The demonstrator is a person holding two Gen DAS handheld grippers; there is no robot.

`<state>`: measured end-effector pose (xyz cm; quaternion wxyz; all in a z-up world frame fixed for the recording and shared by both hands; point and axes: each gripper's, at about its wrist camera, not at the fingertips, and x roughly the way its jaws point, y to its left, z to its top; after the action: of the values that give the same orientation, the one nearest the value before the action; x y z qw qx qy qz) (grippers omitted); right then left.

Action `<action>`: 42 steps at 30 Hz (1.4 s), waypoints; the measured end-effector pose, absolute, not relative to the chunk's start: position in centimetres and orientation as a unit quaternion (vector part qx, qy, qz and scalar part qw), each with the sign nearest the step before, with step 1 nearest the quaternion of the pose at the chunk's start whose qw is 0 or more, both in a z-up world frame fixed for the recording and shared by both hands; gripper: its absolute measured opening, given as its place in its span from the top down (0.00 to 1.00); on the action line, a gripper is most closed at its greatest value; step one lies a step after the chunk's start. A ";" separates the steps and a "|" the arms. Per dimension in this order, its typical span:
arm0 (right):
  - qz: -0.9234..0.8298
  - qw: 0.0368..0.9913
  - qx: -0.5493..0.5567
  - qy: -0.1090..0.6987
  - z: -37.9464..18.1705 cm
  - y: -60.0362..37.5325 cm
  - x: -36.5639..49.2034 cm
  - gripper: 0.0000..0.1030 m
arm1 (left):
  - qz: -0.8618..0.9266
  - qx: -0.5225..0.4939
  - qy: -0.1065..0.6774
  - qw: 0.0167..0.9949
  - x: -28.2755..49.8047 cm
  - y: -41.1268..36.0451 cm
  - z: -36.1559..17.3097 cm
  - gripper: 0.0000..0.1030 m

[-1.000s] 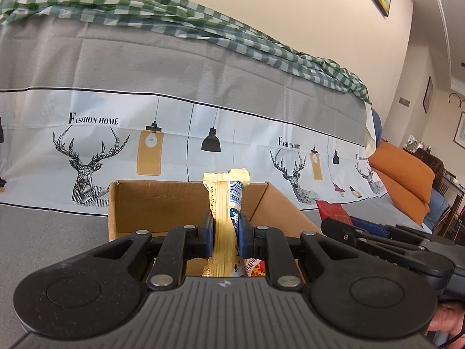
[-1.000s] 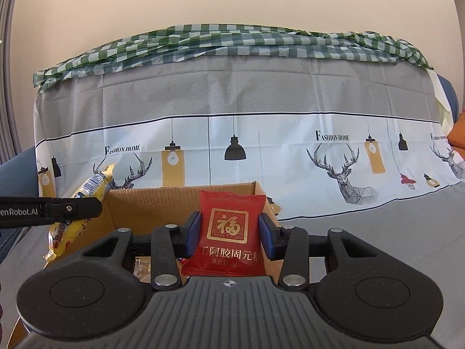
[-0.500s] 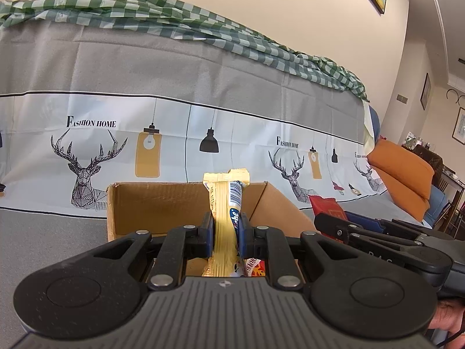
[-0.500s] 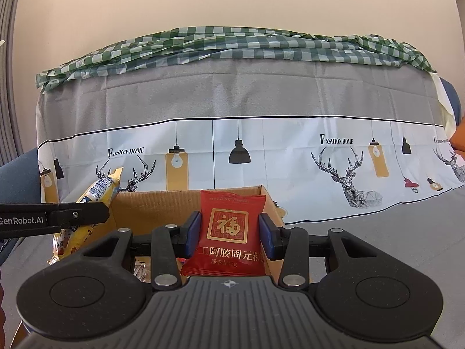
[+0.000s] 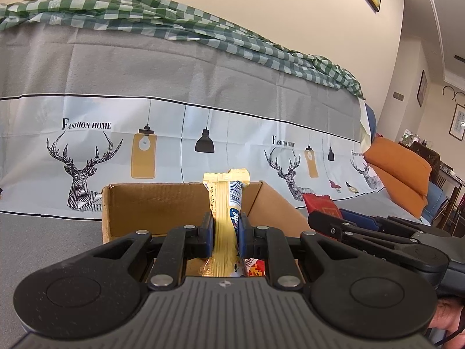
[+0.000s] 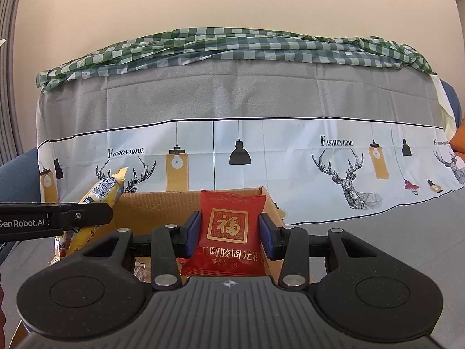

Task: Organize snacks
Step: 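Carry the red packet over the box with the right tool while the left carries the yellow bar, then open the right tool to drop the red packet while the left drops the yellow bar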

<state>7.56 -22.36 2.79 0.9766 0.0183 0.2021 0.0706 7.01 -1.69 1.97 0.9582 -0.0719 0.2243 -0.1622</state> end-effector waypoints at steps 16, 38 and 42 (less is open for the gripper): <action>0.078 0.977 0.014 0.200 2.9 -22.1 7.8 0.57 | -0.169 -0.064 0.223 0.958 7.0 -2.2 1.9 0.83; 0.075 0.974 0.017 0.215 2.5 -22.3 8.2 0.44 | -0.165 -0.078 0.221 0.958 7.0 -1.9 2.1 0.52; 0.078 0.974 0.020 0.214 2.7 -22.1 8.1 0.44 | -0.159 -0.075 0.215 0.961 6.7 -1.7 2.3 0.49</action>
<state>8.10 -22.11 2.66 0.9735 0.0196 0.2140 0.0781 6.66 -1.70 2.34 0.9606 -0.0746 0.2153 -0.1592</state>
